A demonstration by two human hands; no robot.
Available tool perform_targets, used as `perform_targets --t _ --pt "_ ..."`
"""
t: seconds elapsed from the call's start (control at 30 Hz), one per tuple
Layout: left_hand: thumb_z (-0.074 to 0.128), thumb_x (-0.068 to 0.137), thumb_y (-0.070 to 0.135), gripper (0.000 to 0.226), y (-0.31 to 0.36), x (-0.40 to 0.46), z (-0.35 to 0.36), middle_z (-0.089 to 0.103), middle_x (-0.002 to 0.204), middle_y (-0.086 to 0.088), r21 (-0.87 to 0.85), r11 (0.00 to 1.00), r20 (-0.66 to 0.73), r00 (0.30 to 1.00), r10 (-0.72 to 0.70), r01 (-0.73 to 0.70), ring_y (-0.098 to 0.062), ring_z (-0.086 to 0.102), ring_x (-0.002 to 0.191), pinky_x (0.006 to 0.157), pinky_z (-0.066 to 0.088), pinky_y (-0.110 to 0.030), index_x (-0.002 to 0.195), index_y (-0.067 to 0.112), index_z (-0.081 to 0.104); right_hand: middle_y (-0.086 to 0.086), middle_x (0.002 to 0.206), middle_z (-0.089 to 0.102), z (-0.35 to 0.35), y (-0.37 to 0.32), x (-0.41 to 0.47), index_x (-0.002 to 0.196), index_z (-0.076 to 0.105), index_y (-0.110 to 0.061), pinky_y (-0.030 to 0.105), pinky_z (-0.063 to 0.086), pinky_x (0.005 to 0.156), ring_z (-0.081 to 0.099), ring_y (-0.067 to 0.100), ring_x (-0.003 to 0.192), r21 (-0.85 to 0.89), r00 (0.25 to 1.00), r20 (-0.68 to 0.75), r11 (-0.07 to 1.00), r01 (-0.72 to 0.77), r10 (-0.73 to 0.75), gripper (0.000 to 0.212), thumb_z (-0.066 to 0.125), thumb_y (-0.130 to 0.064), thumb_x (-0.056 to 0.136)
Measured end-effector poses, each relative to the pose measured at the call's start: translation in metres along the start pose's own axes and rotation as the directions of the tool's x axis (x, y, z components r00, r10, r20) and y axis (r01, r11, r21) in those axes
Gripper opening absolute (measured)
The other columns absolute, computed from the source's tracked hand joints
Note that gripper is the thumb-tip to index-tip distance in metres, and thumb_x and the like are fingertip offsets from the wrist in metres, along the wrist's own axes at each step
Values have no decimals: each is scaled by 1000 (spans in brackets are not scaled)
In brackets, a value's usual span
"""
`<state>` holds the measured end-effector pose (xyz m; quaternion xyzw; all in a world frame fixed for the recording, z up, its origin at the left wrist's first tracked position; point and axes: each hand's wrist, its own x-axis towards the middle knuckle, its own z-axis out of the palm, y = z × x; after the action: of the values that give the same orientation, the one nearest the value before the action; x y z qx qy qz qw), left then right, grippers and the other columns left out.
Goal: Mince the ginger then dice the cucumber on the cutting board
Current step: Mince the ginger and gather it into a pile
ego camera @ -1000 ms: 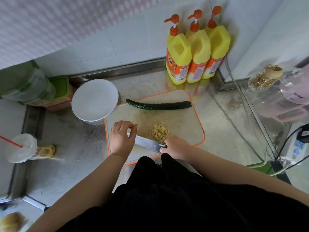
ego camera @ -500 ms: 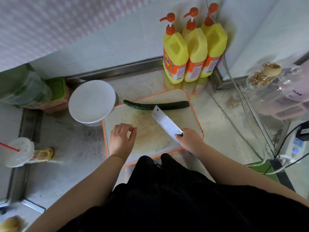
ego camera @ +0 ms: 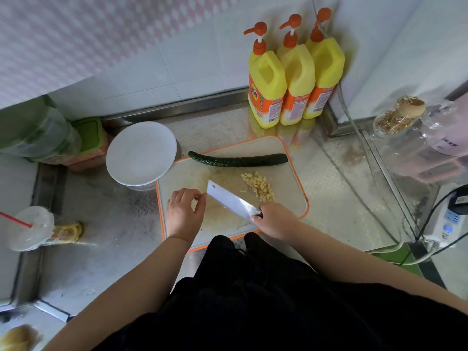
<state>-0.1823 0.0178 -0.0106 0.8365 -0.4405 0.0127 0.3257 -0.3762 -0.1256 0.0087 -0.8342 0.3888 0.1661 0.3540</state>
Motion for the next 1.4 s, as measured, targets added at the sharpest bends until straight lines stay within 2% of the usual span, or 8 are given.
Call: perform_targets --t 0.13,0.23,0.43,0.7,0.9,1.0,1.13,1.4 --pt "53 91 35 28 -2 -1 0 64 82 2 -12 1000 9 1000 -24 24 -20 54 83 75 44 -33 83 10 64 1 69 44 5 -1 0 71 44 -14 30 32 57 44 18 65 -35 999 44 999 -9 11 28 46 -28 94" --pt "53 91 35 28 -5 -1 -1 63 81 3 -9 1000 15 1000 -24 24 -21 55 82 74 44 -33 83 11 64 1 75 48 0 9 0 81 48 -12 28 35 64 49 18 74 18 996 -19 996 -90 90 24 46 -31 96" --pt "52 91 35 28 -3 -2 4 64 84 1 -29 1000 71 997 -7 9 -24 57 83 72 48 -38 85 11 65 2 71 48 -15 28 -1 69 41 -15 29 36 58 47 17 65 163 939 -139 943 -291 314 32 43 -31 96" --pt "41 94 23 32 -5 1 11 62 108 -6 -104 993 86 995 -42 50 -27 55 95 84 49 -43 114 8 62 6 75 51 -5 4 -11 79 53 -5 29 32 59 51 23 75 -14 998 -13 998 -56 56 32 48 -32 94" --pt "40 94 24 33 -8 3 5 62 109 -5 -108 991 74 995 -66 74 -27 54 97 84 50 -44 113 9 62 12 99 62 -1 2 -10 98 60 -5 28 36 70 58 26 94 -87 996 23 993 -83 86 34 49 -37 94" --pt "41 94 24 33 -9 1 8 62 109 -6 -94 992 76 994 -74 81 -27 54 97 84 50 -45 113 9 63 9 88 56 -9 10 -7 91 57 -7 27 34 68 53 22 83 -17 984 -43 984 -176 175 29 49 -35 95" --pt "38 94 29 39 2 4 15 61 110 -8 -70 995 138 989 -60 70 -29 54 99 86 49 -48 114 7 64 2 71 47 -25 29 -6 70 44 -13 28 30 53 48 20 68 128 946 -116 949 -287 302 30 48 -32 94" --pt "34 98 37 50 54 30 16 45 129 -9 -247 959 102 988 -115 137 -23 56 107 79 50 -39 137 7 44 -3 77 56 -41 26 -37 100 34 -18 28 40 54 53 21 61 -172 970 -242 982 -80 37 27 53 -35 91"
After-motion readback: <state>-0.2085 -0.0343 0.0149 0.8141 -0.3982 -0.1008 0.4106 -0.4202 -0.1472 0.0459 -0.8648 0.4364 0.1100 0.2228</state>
